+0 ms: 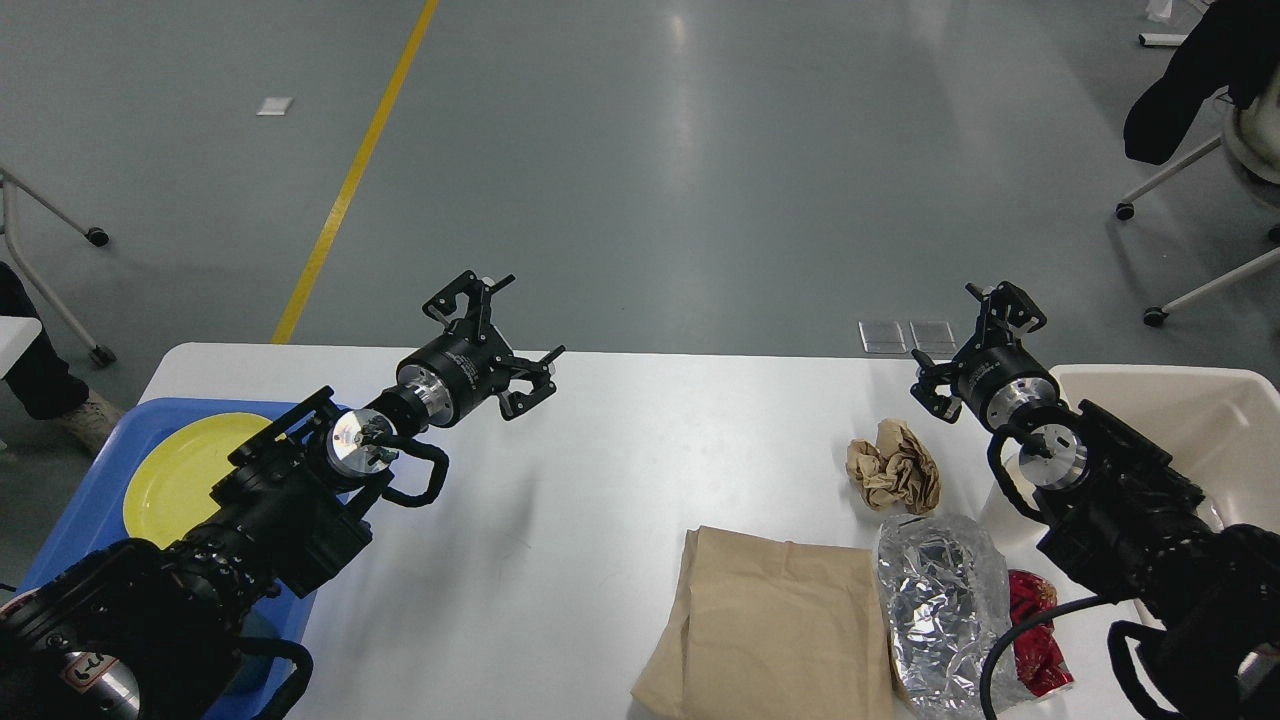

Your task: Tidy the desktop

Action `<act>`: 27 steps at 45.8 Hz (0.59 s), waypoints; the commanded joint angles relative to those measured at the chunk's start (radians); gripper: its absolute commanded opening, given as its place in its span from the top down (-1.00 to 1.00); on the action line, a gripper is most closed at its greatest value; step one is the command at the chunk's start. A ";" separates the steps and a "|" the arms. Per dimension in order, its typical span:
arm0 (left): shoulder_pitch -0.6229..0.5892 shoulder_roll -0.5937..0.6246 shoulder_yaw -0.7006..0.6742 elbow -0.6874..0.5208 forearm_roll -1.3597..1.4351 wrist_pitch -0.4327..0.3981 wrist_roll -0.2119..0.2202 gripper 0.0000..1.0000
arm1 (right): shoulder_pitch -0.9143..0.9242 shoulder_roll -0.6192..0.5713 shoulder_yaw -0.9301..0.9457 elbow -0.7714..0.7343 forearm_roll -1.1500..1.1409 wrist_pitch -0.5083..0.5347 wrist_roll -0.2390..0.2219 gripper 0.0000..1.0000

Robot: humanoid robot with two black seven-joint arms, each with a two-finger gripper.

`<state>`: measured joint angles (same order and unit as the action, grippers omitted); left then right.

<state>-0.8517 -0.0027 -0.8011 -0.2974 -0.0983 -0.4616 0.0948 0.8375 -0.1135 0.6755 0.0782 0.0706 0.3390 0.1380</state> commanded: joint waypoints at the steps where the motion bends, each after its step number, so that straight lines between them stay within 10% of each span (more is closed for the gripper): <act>1: 0.019 0.006 -0.003 0.000 -0.001 -0.002 -0.023 -0.96 | 0.000 0.000 -0.001 0.000 0.000 0.000 0.000 -1.00; 11: 0.028 0.007 -0.018 0.000 0.002 -0.003 -0.056 -0.96 | 0.000 0.000 -0.001 0.000 0.000 0.000 0.000 -1.00; 27: 0.065 0.004 -0.018 -0.002 0.000 -0.048 -0.268 -0.96 | 0.000 0.000 0.001 0.000 0.000 0.000 0.000 -1.00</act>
<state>-0.7951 0.0020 -0.8217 -0.2984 -0.0978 -0.4932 -0.1086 0.8375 -0.1135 0.6756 0.0782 0.0706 0.3390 0.1380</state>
